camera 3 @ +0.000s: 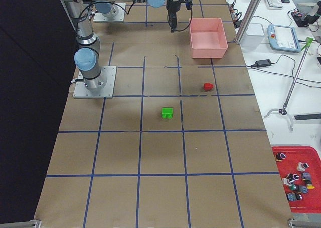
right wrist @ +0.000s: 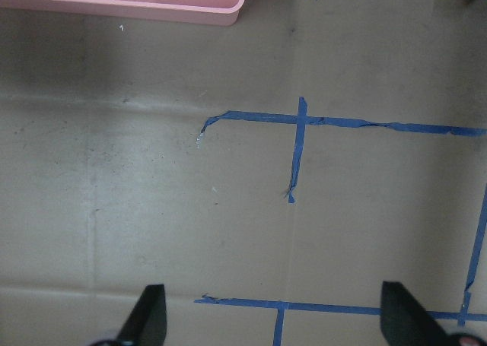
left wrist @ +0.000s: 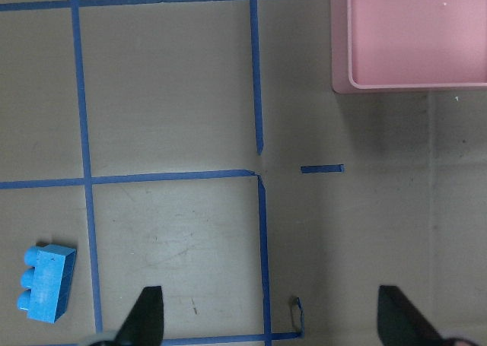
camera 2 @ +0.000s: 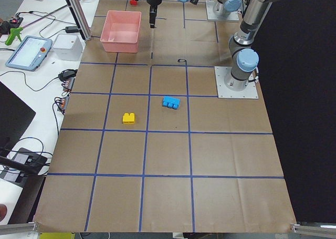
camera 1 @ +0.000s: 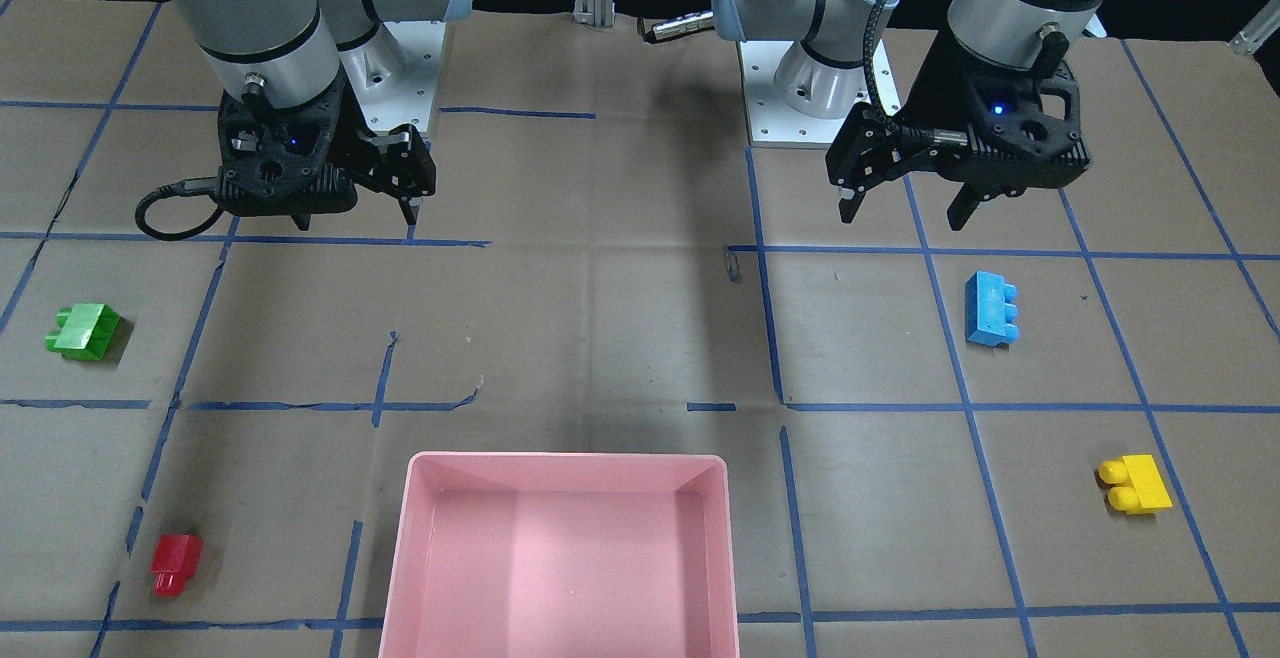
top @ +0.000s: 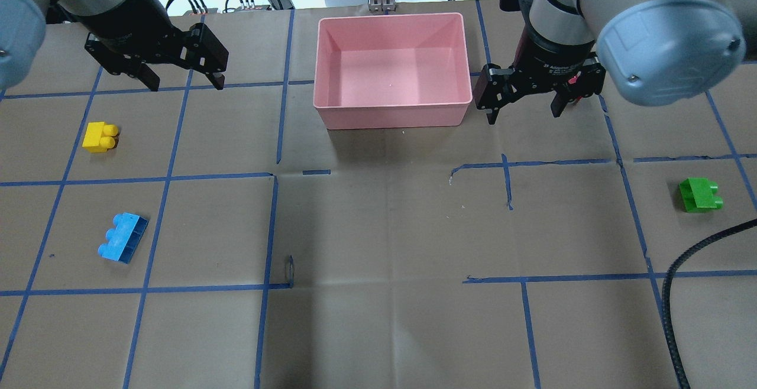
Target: Put all blocks into box
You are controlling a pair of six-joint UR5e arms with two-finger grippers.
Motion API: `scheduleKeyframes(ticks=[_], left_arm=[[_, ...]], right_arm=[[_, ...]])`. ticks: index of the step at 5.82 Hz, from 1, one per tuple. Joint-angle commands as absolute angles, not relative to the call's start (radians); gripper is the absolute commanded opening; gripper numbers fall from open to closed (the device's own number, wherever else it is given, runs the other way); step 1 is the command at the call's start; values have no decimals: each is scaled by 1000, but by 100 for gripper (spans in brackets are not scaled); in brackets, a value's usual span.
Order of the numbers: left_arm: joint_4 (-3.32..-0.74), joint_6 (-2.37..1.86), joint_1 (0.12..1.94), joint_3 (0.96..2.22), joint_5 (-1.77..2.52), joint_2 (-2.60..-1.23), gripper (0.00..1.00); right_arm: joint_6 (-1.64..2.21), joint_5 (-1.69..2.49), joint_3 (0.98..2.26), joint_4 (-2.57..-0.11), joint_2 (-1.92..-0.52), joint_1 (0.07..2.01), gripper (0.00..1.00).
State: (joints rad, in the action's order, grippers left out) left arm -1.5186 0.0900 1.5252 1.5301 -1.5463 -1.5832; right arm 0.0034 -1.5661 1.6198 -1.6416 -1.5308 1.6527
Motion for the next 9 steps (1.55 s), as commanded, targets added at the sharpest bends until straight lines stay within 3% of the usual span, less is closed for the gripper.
scheduleKeyframes(ticks=[1,7,9], left_arm=[[-1519,91,1526,1531,-1545,-1583,99],[-1519,100,1520,1537,-1546,-1582,99],[-1534,270,1414,1539,-1551,-1568,99]], right_arm=[[2,-1566,1620,-1643,-1531,1654,100],[2,-1566,1620,-1641,-1531,1652,100],[5,-1563,1628,-1652,-1529,1646,100]])
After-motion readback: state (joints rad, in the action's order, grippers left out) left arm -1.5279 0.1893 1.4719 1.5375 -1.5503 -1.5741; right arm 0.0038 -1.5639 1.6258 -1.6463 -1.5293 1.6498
